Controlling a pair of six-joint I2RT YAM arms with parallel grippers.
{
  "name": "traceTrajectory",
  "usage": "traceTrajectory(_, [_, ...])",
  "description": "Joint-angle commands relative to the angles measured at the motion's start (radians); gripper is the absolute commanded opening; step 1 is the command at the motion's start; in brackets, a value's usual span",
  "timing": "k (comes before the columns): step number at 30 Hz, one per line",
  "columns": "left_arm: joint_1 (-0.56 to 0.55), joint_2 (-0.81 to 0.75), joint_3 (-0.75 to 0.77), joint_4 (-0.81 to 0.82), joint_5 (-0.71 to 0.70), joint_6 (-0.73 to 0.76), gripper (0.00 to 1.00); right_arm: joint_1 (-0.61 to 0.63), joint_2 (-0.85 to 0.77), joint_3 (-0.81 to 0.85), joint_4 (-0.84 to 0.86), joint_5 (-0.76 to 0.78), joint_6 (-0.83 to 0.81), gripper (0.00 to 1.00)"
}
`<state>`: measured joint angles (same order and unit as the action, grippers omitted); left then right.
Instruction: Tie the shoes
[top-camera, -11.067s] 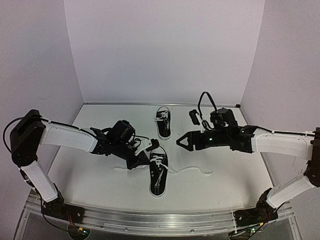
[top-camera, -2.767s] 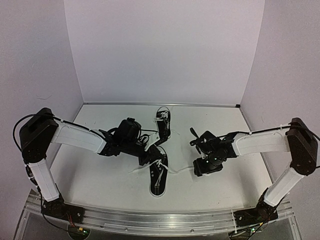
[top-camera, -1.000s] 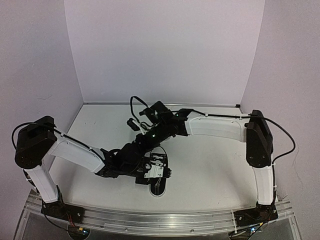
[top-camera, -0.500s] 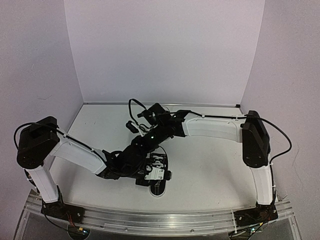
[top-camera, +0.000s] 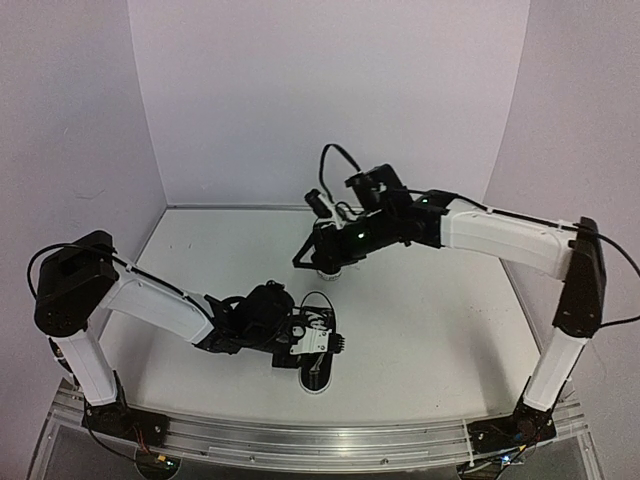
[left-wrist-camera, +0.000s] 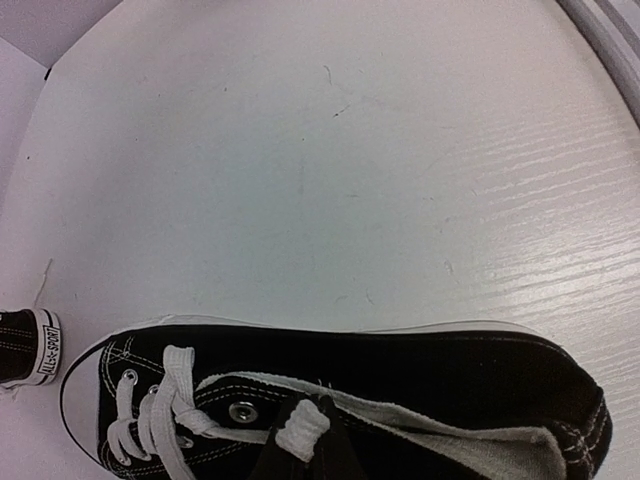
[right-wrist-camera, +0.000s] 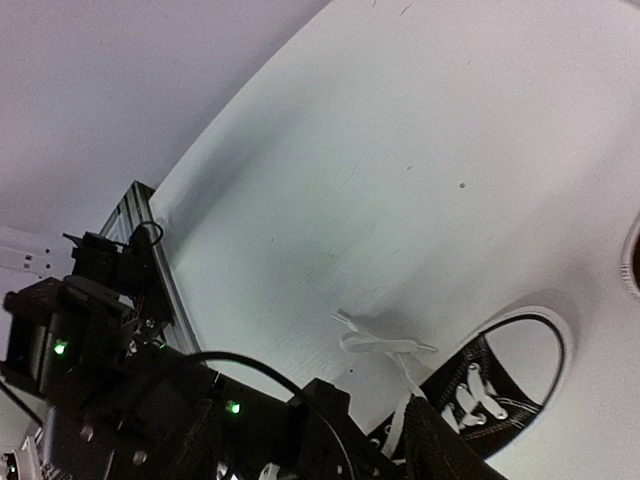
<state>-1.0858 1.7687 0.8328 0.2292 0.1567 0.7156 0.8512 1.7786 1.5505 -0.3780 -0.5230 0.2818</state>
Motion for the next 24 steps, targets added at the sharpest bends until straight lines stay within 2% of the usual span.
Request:
traceTrajectory(1, [0.070,-0.026,0.070,-0.046,0.156,-0.127,0.00,-0.022,-0.164,-0.159,0.095,0.070,0.014,0.58])
traceTrajectory(4, [0.116,-0.020,0.098,-0.067,0.247,-0.187,0.00,-0.023,-0.258,-0.293,0.146,0.141,0.005,0.53])
traceTrajectory(8, [0.164,0.019,0.155,-0.117,0.325,-0.230,0.00,-0.019,-0.405,-0.503,0.293,0.181,0.007,0.48])
traceTrajectory(12, [0.199,0.073,0.206,-0.146,0.412,-0.271,0.01,0.062,-0.478,-0.629,0.354,0.319,-0.074,0.42])
traceTrajectory(18, [0.223,0.140,0.266,-0.171,0.506,-0.305,0.01,0.269,-0.412,-0.682,0.455,0.601,-0.244,0.37])
traceTrajectory(24, [0.243,0.193,0.331,-0.222,0.569,-0.313,0.02,0.443,-0.204,-0.608,0.521,0.790,-0.482,0.32])
